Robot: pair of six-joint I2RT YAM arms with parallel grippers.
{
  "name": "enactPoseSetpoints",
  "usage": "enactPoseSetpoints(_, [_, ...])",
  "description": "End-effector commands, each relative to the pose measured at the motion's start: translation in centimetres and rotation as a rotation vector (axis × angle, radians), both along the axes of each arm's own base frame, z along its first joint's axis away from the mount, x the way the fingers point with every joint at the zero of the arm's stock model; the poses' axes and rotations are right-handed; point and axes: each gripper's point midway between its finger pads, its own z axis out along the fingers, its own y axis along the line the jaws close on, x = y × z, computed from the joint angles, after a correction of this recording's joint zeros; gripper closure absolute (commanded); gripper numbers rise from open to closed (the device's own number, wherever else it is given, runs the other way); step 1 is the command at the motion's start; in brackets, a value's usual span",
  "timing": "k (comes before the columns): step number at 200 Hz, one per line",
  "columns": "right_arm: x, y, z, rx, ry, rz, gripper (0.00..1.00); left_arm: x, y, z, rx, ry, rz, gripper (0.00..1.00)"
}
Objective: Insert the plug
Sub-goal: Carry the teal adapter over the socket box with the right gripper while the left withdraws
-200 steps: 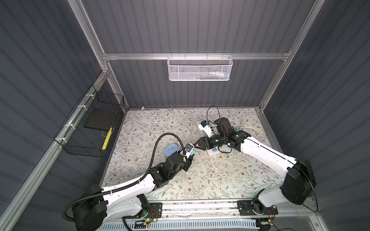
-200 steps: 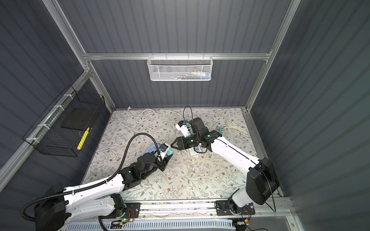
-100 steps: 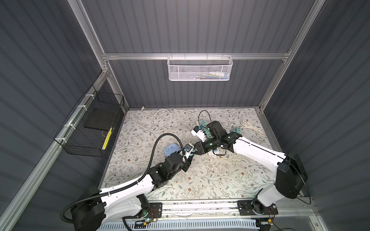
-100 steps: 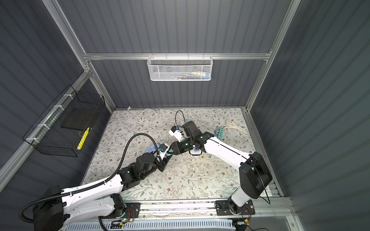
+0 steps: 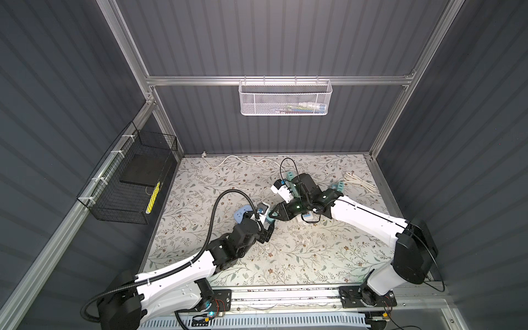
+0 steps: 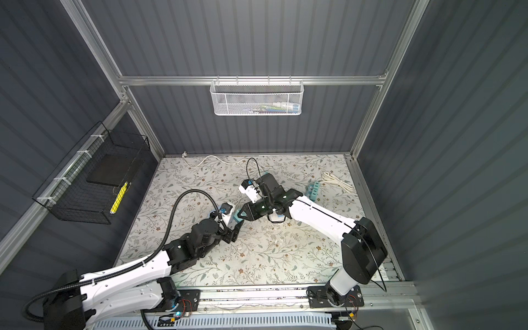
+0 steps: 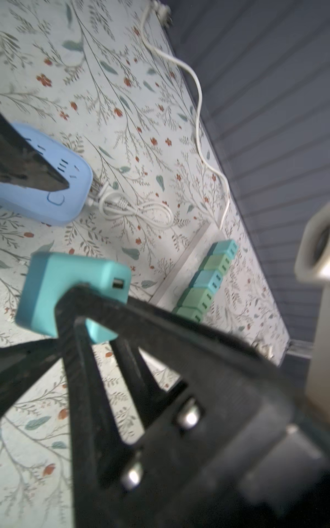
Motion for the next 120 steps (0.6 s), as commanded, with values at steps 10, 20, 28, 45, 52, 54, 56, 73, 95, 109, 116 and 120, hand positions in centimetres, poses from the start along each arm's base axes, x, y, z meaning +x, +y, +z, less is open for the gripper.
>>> enactPoseSetpoints(10, [3.0,1.4,-0.3,-0.082,-0.159,-0.084,0.89,0.4,8.4,2.2,-0.181,0.006,0.439,0.12])
enactPoseSetpoints(20, [3.6,2.1,-0.7,-0.102,-0.184,-0.102,0.89,-0.1,10.6,2.1,-0.208,0.024,0.537,0.11])
enactPoseSetpoints(28, [3.9,2.7,-1.1,-0.111,-0.194,-0.112,0.89,-0.5,12.3,2.0,-0.227,0.036,0.606,0.11])
enactPoseSetpoints(45, [4.3,4.2,-2.1,-0.113,-0.205,-0.137,0.91,-1.4,14.9,2.0,-0.264,0.062,0.707,0.11])
enactPoseSetpoints(52, [4.5,4.7,-2.5,-0.121,-0.22,-0.151,0.91,-1.6,15.5,2.0,-0.279,0.07,0.724,0.11])
enactPoseSetpoints(54, [4.6,4.8,-2.6,-0.125,-0.225,-0.154,0.91,-1.7,15.6,2.0,-0.282,0.071,0.725,0.11])
enactPoseSetpoints(56, [4.7,5.0,-2.6,-0.126,-0.232,-0.16,0.91,-1.7,15.7,2.1,-0.287,0.072,0.725,0.11])
enactPoseSetpoints(73, [5.2,6.0,-3.3,-0.141,-0.263,-0.192,0.92,-2.0,16.2,2.0,-0.32,0.089,0.732,0.11])
enactPoseSetpoints(95, [5.5,7.0,-4.5,-0.177,-0.295,-0.224,0.93,-1.9,16.6,2.1,-0.339,0.1,0.738,0.1])
enactPoseSetpoints(109, [5.4,7.7,-5.0,-0.179,-0.307,-0.232,0.93,-1.8,16.8,1.6,-0.336,0.105,0.742,0.12])
enactPoseSetpoints(116, [5.4,8.0,-5.4,-0.185,-0.311,-0.238,0.93,-1.7,16.8,1.3,-0.34,0.109,0.745,0.13])
enactPoseSetpoints(120, [5.3,8.1,-5.6,-0.189,-0.316,-0.237,0.93,-1.6,16.7,1.1,-0.341,0.11,0.746,0.13])
